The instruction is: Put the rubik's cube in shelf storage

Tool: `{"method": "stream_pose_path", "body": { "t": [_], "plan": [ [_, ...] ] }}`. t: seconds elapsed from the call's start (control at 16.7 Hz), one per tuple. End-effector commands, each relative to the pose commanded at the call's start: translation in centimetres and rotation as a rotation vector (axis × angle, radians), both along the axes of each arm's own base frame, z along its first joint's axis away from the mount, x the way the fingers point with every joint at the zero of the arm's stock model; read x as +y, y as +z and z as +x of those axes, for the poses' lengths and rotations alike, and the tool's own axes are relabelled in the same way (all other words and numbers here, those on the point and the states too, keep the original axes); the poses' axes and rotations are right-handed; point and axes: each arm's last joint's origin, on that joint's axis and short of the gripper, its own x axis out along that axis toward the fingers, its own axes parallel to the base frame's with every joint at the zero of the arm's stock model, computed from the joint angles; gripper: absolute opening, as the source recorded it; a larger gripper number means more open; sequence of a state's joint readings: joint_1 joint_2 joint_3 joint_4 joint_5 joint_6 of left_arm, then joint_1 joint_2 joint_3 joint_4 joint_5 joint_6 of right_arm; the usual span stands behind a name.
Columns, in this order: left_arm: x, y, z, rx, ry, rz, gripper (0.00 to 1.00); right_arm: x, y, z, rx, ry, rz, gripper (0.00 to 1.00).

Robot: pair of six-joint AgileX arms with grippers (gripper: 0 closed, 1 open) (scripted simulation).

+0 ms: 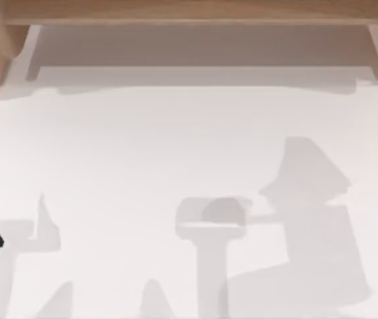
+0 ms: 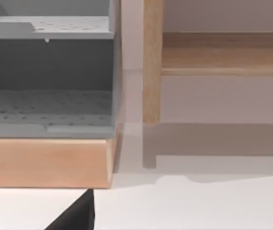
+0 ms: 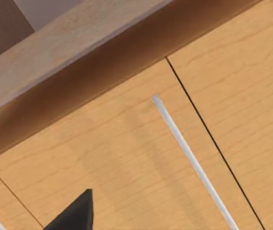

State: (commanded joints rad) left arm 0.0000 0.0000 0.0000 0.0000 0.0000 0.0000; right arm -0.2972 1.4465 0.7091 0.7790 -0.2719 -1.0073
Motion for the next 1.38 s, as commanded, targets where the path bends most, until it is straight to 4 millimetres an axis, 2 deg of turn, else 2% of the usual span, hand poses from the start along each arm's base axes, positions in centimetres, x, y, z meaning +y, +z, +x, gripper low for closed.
{"method": "stream_pose_path", "body": {
  "t": [0.18,0.3,0.48,0.6,0.78,1.08,1.38],
  "plan": [
    [0.0,0.0,0.0,0.0,0.0,0.0,1.0,-3.7,-4.3,5.0,0.028,-0.011,-0.193,1.0],
    [0.0,0.0,0.0,0.0,0.0,0.0,1.0,-5.9,-7.7,7.3,0.041,-0.012,-0.303,1.0],
    [0.0,0.0,0.0,0.0,0.0,0.0,1.0,-8.3,-12.3,9.2,0.047,-0.011,-0.436,1.0],
    [0.0,0.0,0.0,0.0,0.0,0.0,1.0,-9.3,-14.3,9.9,0.044,-0.01,-0.497,1.0],
    [0.0,0.0,0.0,0.0,0.0,0.0,1.0,-9.9,-15.6,10.2,0.04,-0.009,-0.536,1.0],
    [0.0,0.0,0.0,0.0,0.0,0.0,1.0,-9.7,-15.6,10.3,0.043,-0.005,-0.533,1.0],
    [0.0,0.0,0.0,0.0,0.0,0.0,1.0,-9.9,-15.6,12.1,0.04,-0.009,-0.536,1.0]
  ]
}}
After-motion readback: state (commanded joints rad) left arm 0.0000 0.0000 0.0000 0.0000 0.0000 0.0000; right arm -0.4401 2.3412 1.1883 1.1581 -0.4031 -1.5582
